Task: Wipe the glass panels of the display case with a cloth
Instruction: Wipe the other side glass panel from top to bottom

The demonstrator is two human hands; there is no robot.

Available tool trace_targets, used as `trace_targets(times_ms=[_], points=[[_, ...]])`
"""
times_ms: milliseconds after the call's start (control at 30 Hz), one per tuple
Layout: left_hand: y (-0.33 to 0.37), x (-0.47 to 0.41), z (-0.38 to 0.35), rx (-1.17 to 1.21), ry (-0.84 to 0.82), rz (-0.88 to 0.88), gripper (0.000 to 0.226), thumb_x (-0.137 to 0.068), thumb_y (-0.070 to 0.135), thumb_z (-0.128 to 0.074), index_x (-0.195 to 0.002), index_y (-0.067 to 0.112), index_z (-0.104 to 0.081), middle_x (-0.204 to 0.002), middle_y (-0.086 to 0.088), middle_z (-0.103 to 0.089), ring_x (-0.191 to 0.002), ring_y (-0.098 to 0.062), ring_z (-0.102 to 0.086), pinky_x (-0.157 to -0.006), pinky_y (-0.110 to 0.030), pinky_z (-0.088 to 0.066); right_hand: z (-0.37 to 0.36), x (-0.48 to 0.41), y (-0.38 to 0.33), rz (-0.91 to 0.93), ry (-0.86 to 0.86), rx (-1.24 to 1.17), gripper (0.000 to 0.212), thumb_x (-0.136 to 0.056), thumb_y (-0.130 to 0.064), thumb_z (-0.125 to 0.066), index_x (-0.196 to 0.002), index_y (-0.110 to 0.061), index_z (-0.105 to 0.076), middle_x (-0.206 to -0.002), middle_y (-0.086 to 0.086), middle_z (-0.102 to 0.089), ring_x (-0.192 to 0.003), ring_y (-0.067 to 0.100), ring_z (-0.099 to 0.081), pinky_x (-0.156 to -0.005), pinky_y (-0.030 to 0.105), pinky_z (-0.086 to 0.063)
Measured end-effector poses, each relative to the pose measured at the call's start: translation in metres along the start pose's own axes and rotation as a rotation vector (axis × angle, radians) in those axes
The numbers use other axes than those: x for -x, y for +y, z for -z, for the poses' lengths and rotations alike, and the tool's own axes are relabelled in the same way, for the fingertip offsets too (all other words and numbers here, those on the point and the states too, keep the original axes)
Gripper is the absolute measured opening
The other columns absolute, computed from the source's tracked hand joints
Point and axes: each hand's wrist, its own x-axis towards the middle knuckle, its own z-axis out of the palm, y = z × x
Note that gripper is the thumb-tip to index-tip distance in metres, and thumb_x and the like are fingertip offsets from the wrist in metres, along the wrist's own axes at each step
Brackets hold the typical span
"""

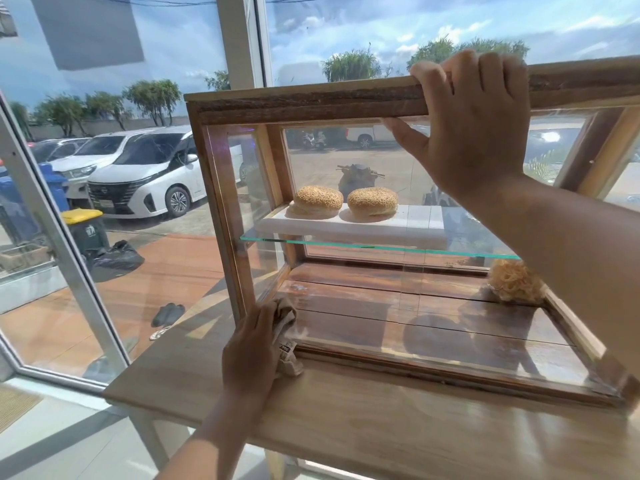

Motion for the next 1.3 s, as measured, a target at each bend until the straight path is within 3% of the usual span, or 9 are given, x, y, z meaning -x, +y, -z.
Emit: trace_targets(times_ms=[133,200,433,600,767,967,1033,1133,1300], points=[[0.003,-0.002,-0.002,0.149,0.022,0.463,0.026,-0.096,0.019,-0.056,-0.120,0.010,-0.053,-0.112,-0.010,-0.060,-0.093,-0.040,-0.062,-0.069,-0.044,-0.048,0.001,0.000,0.000,-0.002,-0.006,0.002,0.059,-0.103,-0.062,-0.031,-0.127,-0.011,-0.047,-0.112,0.021,-0.055,-0.099,0.038,-0.052,-0.095,0.048,-0.036],[0.013,0.001,-0.003,0.191,0.050,0.553,0.024,-0.099,0.025,-0.053,-0.117,0.009,-0.056,-0.111,-0.011,-0.061,-0.095,-0.039,-0.061,-0.072,-0.042,-0.046,0.003,-0.001,-0.001,-0.005,-0.028,-0.011,0.060,-0.103,-0.063,-0.030,-0.128,-0.011,-0.045,-0.113,0.021,-0.054,-0.100,0.038,-0.051,-0.095,0.049,-0.036],[0.035,0.017,-0.006,0.171,-0.023,0.426,0.032,-0.096,0.030,-0.059,-0.126,0.017,-0.059,-0.123,-0.002,-0.062,-0.102,-0.030,-0.064,-0.076,-0.038,-0.051,0.005,0.000,0.000,-0.009,-0.057,-0.022,0.062,-0.103,-0.063,-0.026,-0.129,-0.010,-0.043,-0.116,0.022,-0.052,-0.103,0.038,-0.050,-0.097,0.049,-0.032],[0.080,0.029,-0.006,0.170,-0.138,0.231,0.028,-0.092,0.035,-0.066,-0.114,0.018,-0.064,-0.106,0.004,-0.065,-0.082,-0.021,-0.068,-0.062,-0.031,-0.049,0.007,0.000,0.000,-0.019,-0.103,-0.048,0.063,-0.102,-0.064,-0.024,-0.129,-0.009,-0.041,-0.119,0.022,-0.050,-0.107,0.039,-0.047,-0.098,0.049,-0.026],[0.123,0.036,-0.017,0.138,-0.229,-0.054,0.025,-0.078,0.041,-0.079,-0.087,0.022,-0.064,-0.081,0.008,-0.059,-0.060,-0.014,-0.062,-0.048,-0.024,-0.045,0.010,-0.001,0.000,-0.027,-0.144,-0.047,0.064,-0.101,-0.065,-0.024,-0.131,-0.011,-0.039,-0.121,0.022,-0.048,-0.109,0.039,-0.045,-0.099,0.049,-0.026],[0.125,0.042,-0.019,0.050,-0.243,-0.304,0.027,-0.091,0.050,-0.048,-0.092,0.026,-0.060,-0.087,0.007,-0.056,-0.069,-0.017,-0.059,-0.060,-0.034,-0.048,0.011,-0.001,0.000,-0.029,-0.162,-0.061,0.063,-0.102,-0.065,-0.025,-0.131,-0.010,-0.038,-0.121,0.022,-0.047,-0.110,0.038,-0.044,-0.101,0.050,-0.028],[0.115,0.038,-0.017,-0.039,-0.256,-0.381,0.027,-0.088,0.051,-0.054,-0.090,0.026,-0.063,-0.083,0.007,-0.058,-0.065,-0.017,-0.059,-0.057,-0.032,-0.046,0.012,-0.002,-0.001,-0.027,-0.164,-0.071,0.062,-0.102,-0.064,-0.027,-0.131,-0.011,-0.039,-0.122,0.022,-0.048,-0.111,0.038,-0.044,-0.101,0.050,-0.028],[0.097,0.030,-0.013,-0.116,-0.280,-0.413,0.024,-0.084,0.048,-0.065,-0.090,0.025,-0.067,-0.081,0.005,-0.059,-0.065,-0.019,-0.060,-0.056,-0.034,-0.046,0.012,-0.003,-0.001,-0.028,-0.148,-0.077,0.061,-0.101,-0.064,-0.029,-0.131,-0.011,-0.041,-0.123,0.022,-0.049,-0.111,0.038,-0.045,-0.101,0.049,-0.027],[0.053,0.014,0.011,-0.269,-0.358,-0.207,0.028,-0.096,0.041,-0.044,-0.108,0.025,-0.064,-0.097,0.004,-0.061,-0.089,-0.021,-0.061,-0.073,-0.035,-0.046,0.010,-0.002,-0.001,-0.016,-0.138,-0.075,0.062,-0.101,-0.063,-0.028,-0.129,-0.009,-0.041,-0.124,0.022,-0.050,-0.112,0.038,-0.047,-0.101,0.049,-0.030]])
